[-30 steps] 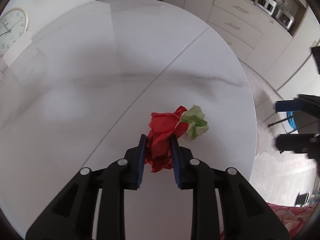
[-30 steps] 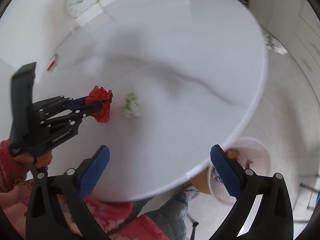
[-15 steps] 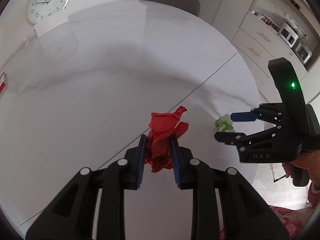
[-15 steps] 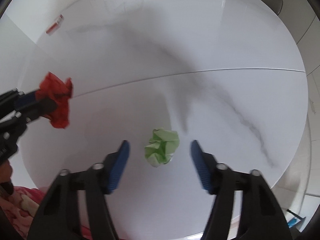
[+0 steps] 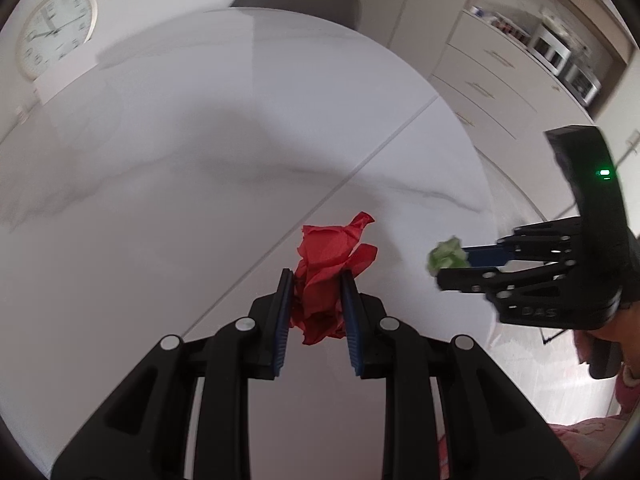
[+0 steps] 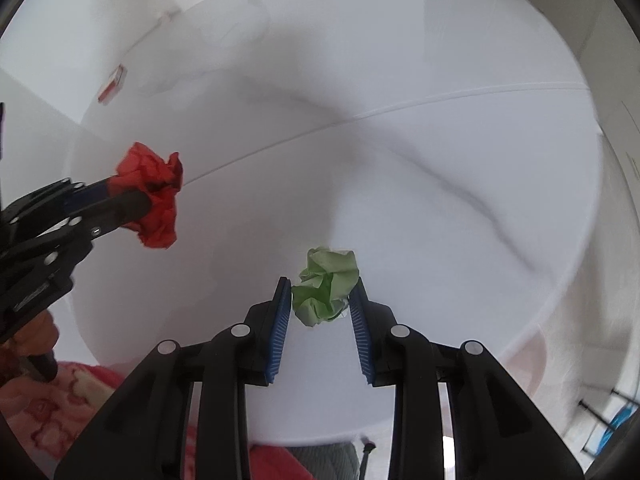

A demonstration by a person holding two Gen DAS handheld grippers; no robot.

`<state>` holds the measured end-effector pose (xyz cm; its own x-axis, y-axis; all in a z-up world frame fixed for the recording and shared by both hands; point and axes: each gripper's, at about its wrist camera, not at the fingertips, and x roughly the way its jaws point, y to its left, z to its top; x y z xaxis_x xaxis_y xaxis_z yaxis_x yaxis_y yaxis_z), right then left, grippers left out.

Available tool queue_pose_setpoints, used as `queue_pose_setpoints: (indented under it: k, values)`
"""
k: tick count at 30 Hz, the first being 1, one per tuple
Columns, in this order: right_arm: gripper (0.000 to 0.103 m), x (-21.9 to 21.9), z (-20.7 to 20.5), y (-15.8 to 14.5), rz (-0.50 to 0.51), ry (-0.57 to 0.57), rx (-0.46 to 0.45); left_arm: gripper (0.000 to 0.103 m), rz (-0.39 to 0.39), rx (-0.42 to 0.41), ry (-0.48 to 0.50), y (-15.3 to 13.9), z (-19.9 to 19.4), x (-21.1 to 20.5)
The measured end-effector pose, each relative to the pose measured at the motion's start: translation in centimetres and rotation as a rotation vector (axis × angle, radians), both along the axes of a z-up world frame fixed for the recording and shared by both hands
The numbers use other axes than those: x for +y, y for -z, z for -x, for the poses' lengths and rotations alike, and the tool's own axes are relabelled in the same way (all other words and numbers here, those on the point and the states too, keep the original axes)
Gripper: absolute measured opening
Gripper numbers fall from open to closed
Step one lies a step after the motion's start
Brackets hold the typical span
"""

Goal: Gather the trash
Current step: 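Grasp the green tissue with the right gripper while the left holds the red tissue, then carry red and green tissues over the wastebasket and open both grippers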

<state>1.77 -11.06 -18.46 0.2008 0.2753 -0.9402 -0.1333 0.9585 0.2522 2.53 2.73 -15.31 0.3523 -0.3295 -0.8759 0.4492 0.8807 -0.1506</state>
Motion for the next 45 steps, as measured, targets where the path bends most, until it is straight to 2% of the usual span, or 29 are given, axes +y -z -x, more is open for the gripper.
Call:
queue_pose_setpoints:
  k: [5, 8, 13, 18, 19, 20, 22, 24, 26, 31, 34, 42, 45]
  values:
    - [0.03, -6.5, 5.1, -1.9, -0.006, 0.163, -0.026, 0.024, 0.009, -0.003, 0.094, -0.4, 0.4, -3.7]
    - [0.031, -9.9, 7.8, -1.9, 0.004, 0.259, -0.032, 0.024, 0.017, -0.008, 0.155, -0.9, 1.0, -6.3]
    - [0.031, -16.0, 12.2, 1.4, -0.014, 0.439, 0.014, 0.024, 0.033, -0.015, 0.25, -1.6, 2.5, -10.5]
    - [0.034, -18.1, 13.3, 6.9, -0.019, 0.502, 0.107, 0.024, 0.029, -0.025, 0.347, -2.5, 4.2, -14.5]
    - [0.046, -18.4, 12.9, 7.6, -0.019, 0.508, 0.124, 0.024, 0.027, -0.025, 0.363, -2.7, 4.6, -15.2]
    - [0.063, -18.9, 13.0, 8.4, -0.014, 0.517, 0.137, 0.024, 0.023, -0.028, 0.381, -2.8, 4.9, -15.9]
    - [0.075, -19.2, 13.6, 9.2, -0.011, 0.536, 0.146, 0.024, 0.013, -0.032, 0.407, -3.0, 5.6, -16.9]
    - [0.08, -19.4, 14.6, 9.6, -0.018, 0.556, 0.148, 0.024, 0.001, -0.029, 0.441, -3.0, 6.4, -18.3]
    - [0.087, -19.9, 15.4, 9.2, -0.014, 0.577, 0.137, 0.024, -0.006, -0.024, 0.47, -3.0, 6.8, -19.3]
    - [0.096, -22.1, 18.0, 7.2, -0.014, 0.649, 0.098, 0.024, -0.01, -0.004, 0.558, -2.6, 8.2, -23.4]
    - [0.098, -23.9, 19.9, 5.6, -0.018, 0.7, 0.065, 0.024, -0.007, 0.035, 0.621, -1.5, 9.2, -26.7]
    - [0.1, -27.3, 24.0, 3.2, -0.003, 0.786, 0.027, 0.024, -0.078, 0.162, 0.722, 4.5, 11.7, -33.6]
    - [0.1, -28.1, 25.1, 3.3, -0.007, 0.801, 0.036, 0.036, -0.121, 0.211, 0.723, 7.1, 12.6, -35.3]
